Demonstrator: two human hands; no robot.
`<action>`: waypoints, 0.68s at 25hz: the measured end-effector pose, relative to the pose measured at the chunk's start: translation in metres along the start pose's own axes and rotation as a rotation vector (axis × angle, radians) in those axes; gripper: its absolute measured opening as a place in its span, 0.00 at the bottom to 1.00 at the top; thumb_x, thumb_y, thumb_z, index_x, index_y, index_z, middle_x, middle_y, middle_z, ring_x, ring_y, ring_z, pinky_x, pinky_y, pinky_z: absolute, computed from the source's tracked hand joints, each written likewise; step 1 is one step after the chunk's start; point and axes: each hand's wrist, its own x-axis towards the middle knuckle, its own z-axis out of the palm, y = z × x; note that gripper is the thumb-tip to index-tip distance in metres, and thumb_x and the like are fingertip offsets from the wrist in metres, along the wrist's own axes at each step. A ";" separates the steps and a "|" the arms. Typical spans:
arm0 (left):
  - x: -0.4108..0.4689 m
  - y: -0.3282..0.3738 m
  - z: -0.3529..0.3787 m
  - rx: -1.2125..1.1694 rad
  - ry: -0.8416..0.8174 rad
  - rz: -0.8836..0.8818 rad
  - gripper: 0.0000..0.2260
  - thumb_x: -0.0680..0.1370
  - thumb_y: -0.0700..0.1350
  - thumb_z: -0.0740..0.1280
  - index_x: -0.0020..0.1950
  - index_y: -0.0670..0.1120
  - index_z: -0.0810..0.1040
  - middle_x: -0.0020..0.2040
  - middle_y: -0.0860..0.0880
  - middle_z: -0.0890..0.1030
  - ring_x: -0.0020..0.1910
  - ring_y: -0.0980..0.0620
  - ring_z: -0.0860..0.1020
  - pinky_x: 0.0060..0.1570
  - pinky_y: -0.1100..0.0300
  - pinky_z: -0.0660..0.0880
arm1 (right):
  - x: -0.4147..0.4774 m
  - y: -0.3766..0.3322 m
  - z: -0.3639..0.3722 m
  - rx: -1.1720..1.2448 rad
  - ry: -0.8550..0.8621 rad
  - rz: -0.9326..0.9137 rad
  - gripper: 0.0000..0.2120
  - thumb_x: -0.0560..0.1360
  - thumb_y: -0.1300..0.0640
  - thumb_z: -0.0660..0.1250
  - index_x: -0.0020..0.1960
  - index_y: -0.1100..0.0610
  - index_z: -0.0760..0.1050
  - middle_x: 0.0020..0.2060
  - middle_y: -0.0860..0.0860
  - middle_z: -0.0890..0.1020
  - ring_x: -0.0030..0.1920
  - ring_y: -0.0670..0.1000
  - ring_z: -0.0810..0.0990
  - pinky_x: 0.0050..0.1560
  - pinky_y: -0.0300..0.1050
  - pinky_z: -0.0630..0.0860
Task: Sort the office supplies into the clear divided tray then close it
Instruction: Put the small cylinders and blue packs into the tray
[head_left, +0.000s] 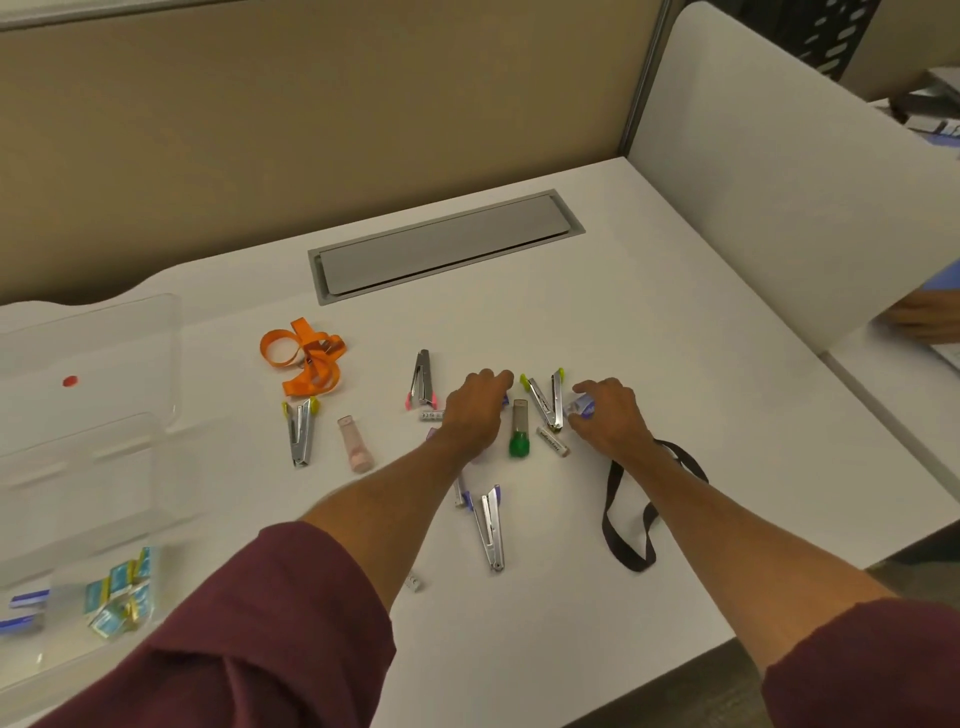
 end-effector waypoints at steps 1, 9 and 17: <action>0.000 -0.002 -0.002 -0.017 0.004 0.000 0.19 0.76 0.29 0.59 0.65 0.44 0.70 0.59 0.42 0.75 0.57 0.42 0.73 0.52 0.50 0.74 | 0.003 0.000 0.001 -0.027 -0.017 0.009 0.17 0.70 0.56 0.70 0.58 0.60 0.78 0.51 0.62 0.79 0.55 0.62 0.77 0.53 0.52 0.77; -0.021 -0.027 -0.035 -0.039 0.037 -0.053 0.17 0.77 0.33 0.62 0.64 0.45 0.71 0.60 0.42 0.75 0.59 0.42 0.74 0.54 0.49 0.77 | -0.010 -0.030 -0.022 -0.094 0.052 0.084 0.18 0.70 0.56 0.68 0.58 0.59 0.76 0.52 0.62 0.78 0.54 0.64 0.76 0.53 0.49 0.73; -0.102 -0.103 -0.086 -0.089 0.149 -0.173 0.18 0.77 0.35 0.64 0.66 0.46 0.71 0.61 0.42 0.76 0.58 0.43 0.76 0.55 0.51 0.78 | -0.040 -0.180 0.010 0.009 -0.028 -0.194 0.14 0.68 0.58 0.71 0.52 0.62 0.81 0.46 0.58 0.84 0.45 0.56 0.81 0.45 0.40 0.72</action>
